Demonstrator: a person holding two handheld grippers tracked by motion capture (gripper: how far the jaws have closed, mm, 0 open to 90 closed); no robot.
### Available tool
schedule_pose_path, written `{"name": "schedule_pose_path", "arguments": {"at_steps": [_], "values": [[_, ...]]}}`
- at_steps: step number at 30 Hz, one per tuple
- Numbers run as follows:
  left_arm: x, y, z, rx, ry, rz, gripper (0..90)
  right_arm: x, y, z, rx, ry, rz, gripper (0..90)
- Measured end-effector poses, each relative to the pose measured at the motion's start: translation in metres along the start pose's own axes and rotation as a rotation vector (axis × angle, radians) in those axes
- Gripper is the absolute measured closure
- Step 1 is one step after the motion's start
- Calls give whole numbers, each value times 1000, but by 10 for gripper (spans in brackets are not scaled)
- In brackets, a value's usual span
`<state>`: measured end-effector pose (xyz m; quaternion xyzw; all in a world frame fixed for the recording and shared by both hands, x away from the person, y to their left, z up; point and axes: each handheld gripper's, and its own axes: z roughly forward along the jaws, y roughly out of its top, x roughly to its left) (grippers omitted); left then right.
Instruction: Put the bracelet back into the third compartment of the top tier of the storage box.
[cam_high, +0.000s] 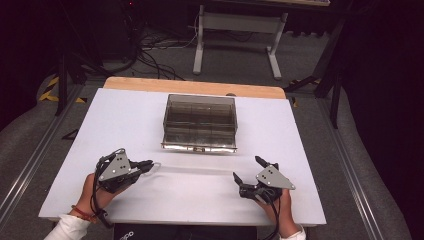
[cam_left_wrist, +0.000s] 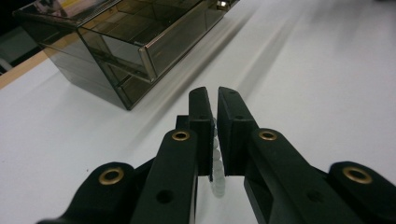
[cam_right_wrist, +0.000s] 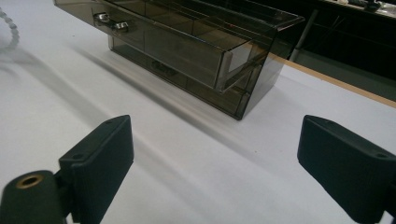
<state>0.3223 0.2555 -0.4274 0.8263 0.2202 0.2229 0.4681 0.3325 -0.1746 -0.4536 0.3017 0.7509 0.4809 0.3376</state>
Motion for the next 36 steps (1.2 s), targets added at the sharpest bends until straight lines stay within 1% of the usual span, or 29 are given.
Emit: {"name": "schedule_pose_path", "arguments": {"at_steps": [2, 6, 10, 11, 12, 14, 16, 17, 19, 23, 25, 27, 28, 30, 31, 34, 36], "values": [[0, 2, -1, -6, 2, 0, 849, -1, 0, 0, 0, -10, 6, 114], [-1, 7, -2, -19, 0, 12, 848, -3, 0, -2, -20, -30, 22, 114], [-2, 13, -2, -30, -10, 16, 849, -2, 0, -1, -15, -25, 25, 109], [-2, 16, -1, -32, -8, 25, 848, -2, 0, 0, -13, -20, 26, 109], [-2, 17, -1, -36, -14, 22, 848, -2, 0, 0, -9, -17, 23, 108], [-2, 21, 0, -44, -14, 29, 849, -1, 0, 1, -5, -14, 19, 108], [-3, 26, 2, -57, -29, 28, 848, -1, 0, 0, -3, -15, 12, 109], [-3, 29, 3, -64, -32, 35, 848, -1, 0, 0, -6, -14, 18, 109], [-5, 35, 7, -74, -45, 36, 848, -1, 0, 1, -4, -15, 18, 109], [-12, 47, 16, -87, -67, 57, 848, -1, -1, 2, 7, -13, 19, 109], [-15, 56, 22, -99, -86, 61, 849, 0, -1, 2, 18, -12, 13, 109], [-16, 62, 26, -108, -88, 75, 848, -1, -2, 3, 20, -9, 14, 109], [-16, 66, 28, -115, -96, 72, 848, -1, -2, 3, 19, -5, 17, 109], [-16, 73, 33, -127, -99, 76, 848, 0, -2, 3, 18, -2, 12, 109], [-15, 77, 35, -129, -108, 74, 848, 0, -1, 3, 18, 1, 10, 109], [-14, 86, 42, -128, -107, 86, 848, 1, -2, 2, 8, 20, 3, 104], [-12, 91, 45, -134, -117, 79, 848, 2, -2, 2, -1, 36, -1, 99]]}}
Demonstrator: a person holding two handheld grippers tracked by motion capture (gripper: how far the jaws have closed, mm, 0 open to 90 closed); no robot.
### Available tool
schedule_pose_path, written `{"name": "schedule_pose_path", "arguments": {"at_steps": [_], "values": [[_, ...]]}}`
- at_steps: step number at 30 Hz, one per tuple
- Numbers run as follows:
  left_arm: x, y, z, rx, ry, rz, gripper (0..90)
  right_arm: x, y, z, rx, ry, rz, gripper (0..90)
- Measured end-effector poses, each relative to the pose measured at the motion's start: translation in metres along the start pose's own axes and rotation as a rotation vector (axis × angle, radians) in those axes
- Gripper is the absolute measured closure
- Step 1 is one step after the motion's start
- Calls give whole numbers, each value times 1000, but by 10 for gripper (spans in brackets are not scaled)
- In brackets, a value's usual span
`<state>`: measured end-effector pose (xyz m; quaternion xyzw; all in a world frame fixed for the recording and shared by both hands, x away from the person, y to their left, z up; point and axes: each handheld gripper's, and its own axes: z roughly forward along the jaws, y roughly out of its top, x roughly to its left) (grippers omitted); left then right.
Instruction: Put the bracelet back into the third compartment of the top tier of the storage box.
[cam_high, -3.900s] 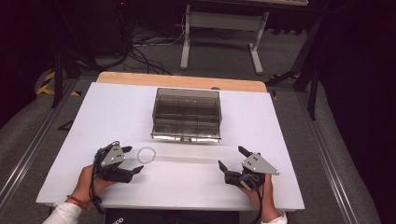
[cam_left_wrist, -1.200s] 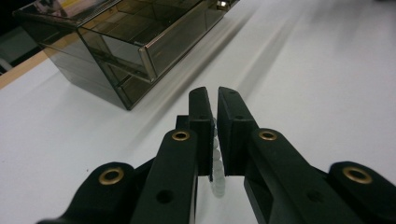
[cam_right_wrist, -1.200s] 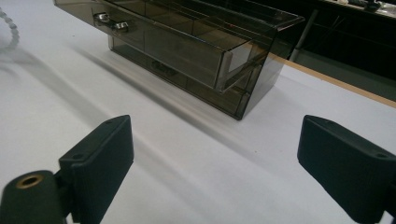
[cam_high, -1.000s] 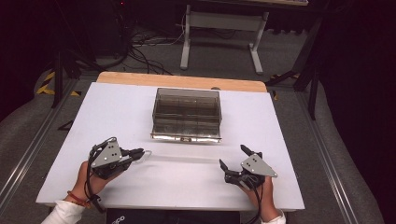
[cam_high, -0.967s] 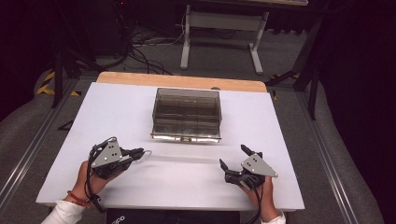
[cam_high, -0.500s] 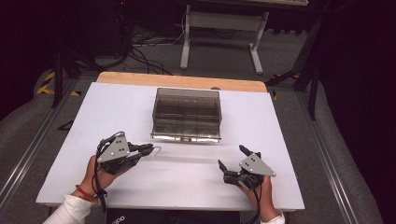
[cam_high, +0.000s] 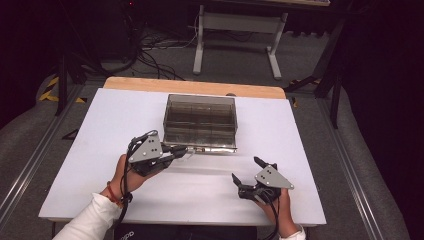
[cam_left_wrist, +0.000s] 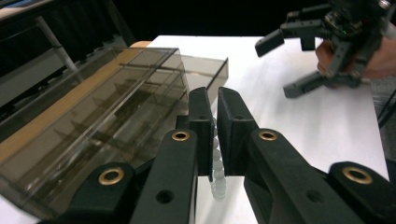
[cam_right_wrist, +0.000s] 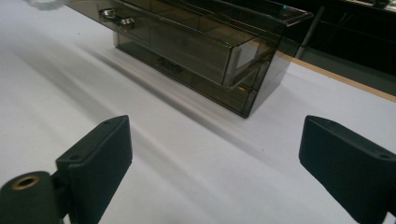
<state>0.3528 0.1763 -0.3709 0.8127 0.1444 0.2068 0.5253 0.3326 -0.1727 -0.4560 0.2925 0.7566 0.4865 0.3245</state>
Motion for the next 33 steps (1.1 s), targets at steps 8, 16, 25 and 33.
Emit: {"name": "schedule_pose_path", "arguments": {"at_steps": [8, 16, 25, 33], "values": [[6, 19, 22, 1, -11, 13, 848, 2, 0, 2, 8, 18, -13, 97], [11, 34, 48, -9, -22, 15, 848, 3, -2, 5, 19, 21, -14, 97], [12, 44, 73, -1, -23, 20, 848, 3, -2, 5, 25, 24, -19, 97], [16, 48, 89, 2, -13, 2, 848, 4, -2, 5, 31, 29, -33, 103]]}}
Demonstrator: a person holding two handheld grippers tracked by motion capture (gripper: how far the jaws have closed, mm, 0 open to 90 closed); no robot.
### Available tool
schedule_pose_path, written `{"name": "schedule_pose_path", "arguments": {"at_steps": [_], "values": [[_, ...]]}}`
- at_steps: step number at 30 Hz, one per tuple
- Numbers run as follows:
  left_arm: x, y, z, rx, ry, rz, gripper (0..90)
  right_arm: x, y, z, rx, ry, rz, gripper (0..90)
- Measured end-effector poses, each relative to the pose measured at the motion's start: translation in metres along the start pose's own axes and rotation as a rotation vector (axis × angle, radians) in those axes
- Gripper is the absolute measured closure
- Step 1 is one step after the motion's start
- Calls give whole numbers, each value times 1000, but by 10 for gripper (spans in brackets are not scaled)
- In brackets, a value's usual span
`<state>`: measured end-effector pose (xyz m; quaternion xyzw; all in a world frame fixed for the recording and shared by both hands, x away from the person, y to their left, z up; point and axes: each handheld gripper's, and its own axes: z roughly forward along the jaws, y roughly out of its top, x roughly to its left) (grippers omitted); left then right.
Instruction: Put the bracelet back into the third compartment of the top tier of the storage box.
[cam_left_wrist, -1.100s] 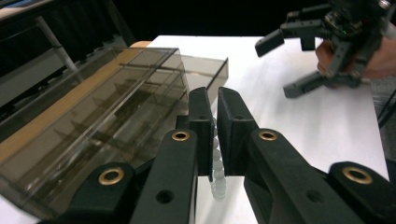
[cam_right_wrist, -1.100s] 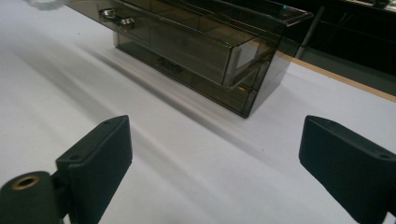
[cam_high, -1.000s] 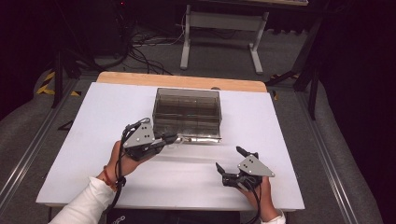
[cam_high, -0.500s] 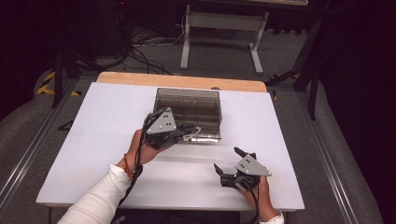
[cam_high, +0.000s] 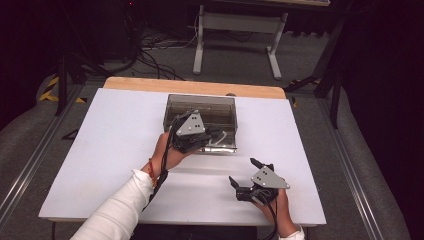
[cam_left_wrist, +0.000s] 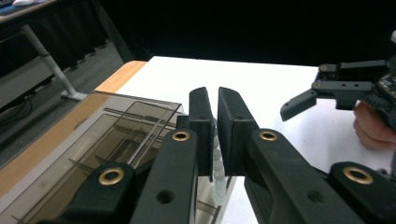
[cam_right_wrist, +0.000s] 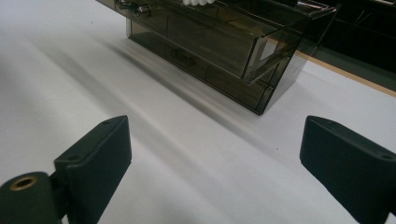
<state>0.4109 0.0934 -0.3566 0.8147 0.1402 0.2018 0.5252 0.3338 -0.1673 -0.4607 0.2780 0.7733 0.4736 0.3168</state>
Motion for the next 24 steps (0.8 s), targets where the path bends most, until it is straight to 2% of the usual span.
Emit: {"name": "schedule_pose_path", "arguments": {"at_steps": [9, 15, 17, 18, 21, 24], "values": [[1, -2, 17, 24, -14, -24, 847, 0, 0, 1, 3, -3, -5, 110], [1, -2, 21, 29, -2, -24, 846, 2, 0, 3, 19, -11, -9, 112], [2, -3, 23, 35, -7, -33, 846, 2, 0, 3, 23, -12, -11, 112], [2, -4, 24, 38, 3, -32, 845, 3, 0, 4, 28, -11, -15, 112], [4, -6, 26, 36, -6, -59, 843, 4, -1, 4, 35, -13, -28, 116], [5, -8, 28, 50, -5, -59, 839, 4, -1, 4, 43, -21, -29, 117]]}}
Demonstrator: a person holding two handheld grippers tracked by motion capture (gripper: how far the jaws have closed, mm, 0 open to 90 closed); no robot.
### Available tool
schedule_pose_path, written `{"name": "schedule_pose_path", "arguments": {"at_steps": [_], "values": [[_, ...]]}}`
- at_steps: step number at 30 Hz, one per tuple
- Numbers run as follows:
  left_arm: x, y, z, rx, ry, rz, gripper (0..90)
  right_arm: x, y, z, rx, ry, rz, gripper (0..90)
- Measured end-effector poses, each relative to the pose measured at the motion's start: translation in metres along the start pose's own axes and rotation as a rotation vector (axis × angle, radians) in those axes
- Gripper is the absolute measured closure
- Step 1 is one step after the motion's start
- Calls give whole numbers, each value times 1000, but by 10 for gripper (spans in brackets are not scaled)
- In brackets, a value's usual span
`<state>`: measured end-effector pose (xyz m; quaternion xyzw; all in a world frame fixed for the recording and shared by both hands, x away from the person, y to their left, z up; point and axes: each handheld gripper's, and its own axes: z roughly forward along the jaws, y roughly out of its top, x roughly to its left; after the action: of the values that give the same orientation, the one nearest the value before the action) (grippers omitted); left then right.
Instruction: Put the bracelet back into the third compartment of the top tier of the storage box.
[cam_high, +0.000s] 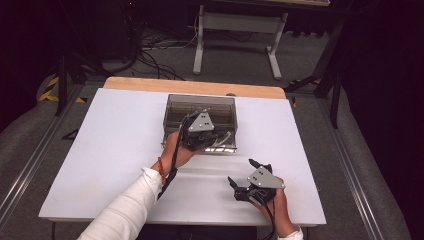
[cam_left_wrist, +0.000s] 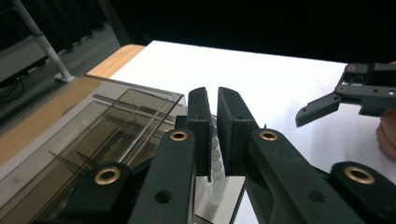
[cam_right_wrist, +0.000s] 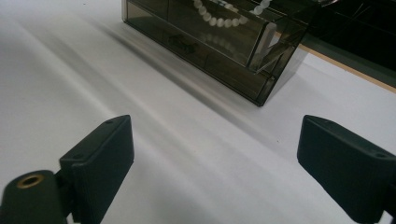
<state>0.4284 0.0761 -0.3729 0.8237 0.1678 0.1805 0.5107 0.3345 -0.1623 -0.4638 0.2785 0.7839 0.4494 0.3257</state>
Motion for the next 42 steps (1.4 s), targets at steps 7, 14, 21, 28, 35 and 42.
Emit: {"name": "schedule_pose_path", "arguments": {"at_steps": [7, 14, 21, 28, 35, 42], "values": [[-1, -1, 4, 7, 15, 3, 833, -1, 0, 0, 3, -5, -1, 118], [-3, 0, 2, 0, 19, -2, 850, -1, 0, -1, 0, -13, 4, 118], [-1, -2, -5, -9, 39, 0, 853, -1, 0, -2, -5, -12, 5, 124], [1, -7, -14, -7, 56, 2, 836, -2, 0, -2, -8, -4, 14, 136], [3, -13, -28, -5, 69, 26, 813, -1, 0, -1, -4, -6, 10, 136], [8, -17, -41, -33, 75, 11, 747, 0, 0, -1, -4, -3, 10, 139]]}}
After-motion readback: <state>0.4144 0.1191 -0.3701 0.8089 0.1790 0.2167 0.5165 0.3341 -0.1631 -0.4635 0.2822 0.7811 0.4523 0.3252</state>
